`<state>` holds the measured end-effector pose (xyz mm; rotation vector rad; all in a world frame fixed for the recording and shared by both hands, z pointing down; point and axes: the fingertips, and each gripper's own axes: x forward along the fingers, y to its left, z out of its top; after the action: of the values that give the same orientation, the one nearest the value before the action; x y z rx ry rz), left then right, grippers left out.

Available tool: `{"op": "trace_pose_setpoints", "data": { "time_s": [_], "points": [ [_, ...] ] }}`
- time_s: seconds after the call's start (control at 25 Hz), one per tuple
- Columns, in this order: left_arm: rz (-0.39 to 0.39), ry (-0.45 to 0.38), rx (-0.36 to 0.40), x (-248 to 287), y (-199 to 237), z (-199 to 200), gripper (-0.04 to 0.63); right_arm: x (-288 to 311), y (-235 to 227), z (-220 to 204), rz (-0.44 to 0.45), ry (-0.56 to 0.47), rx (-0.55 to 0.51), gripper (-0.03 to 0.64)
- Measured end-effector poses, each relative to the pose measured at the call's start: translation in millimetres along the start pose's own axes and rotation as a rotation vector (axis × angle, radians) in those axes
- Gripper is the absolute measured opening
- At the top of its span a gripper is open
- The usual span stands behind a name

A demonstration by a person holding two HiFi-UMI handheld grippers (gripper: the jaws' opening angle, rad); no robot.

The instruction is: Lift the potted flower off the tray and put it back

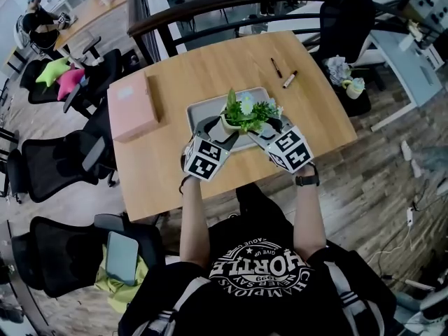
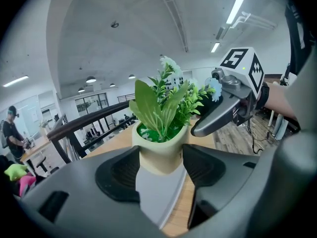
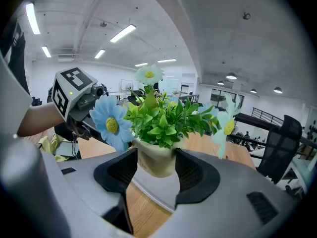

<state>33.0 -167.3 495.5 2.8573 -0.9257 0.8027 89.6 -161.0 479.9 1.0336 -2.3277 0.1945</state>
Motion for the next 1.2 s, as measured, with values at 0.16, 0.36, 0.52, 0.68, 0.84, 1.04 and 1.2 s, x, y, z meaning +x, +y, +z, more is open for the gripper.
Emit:
{"op": "trace_pose_setpoints", "data": {
  "time_s": [0.16,0.36,0.52,0.68,0.84,1.04,1.2],
  "points": [
    [-0.007,0.029,0.012,12.0,1.1,-5.1,0.290,5.7,-6.0,-6.2,-0.012,0.025,0.002,0.249],
    [-0.035,0.050,0.006,27.8,1.1,-12.4,0.290,13.5,-13.4,-19.1,-0.016,0.073,0.013,0.250],
    [-0.043,0.082,0.018,38.0,1.4,-20.3,0.290,20.1,-16.4,-27.0,-0.012,0.099,0.022,0.252],
    [-0.055,0.110,0.030,46.1,3.7,-27.9,0.290,26.9,-18.4,-32.6,-0.010,0.119,0.032,0.252],
    [-0.063,0.128,0.032,53.0,4.7,-33.7,0.290,33.6,-19.9,-38.2,-0.007,0.141,0.037,0.252],
    [-0.087,0.109,0.010,57.9,3.7,-32.1,0.290,37.9,-26.6,-45.1,-0.027,0.156,0.063,0.255],
    [-0.097,0.122,0.010,63.2,4.9,-36.1,0.290,43.0,-28.0,-48.4,-0.022,0.167,0.070,0.255]
  ]
}}
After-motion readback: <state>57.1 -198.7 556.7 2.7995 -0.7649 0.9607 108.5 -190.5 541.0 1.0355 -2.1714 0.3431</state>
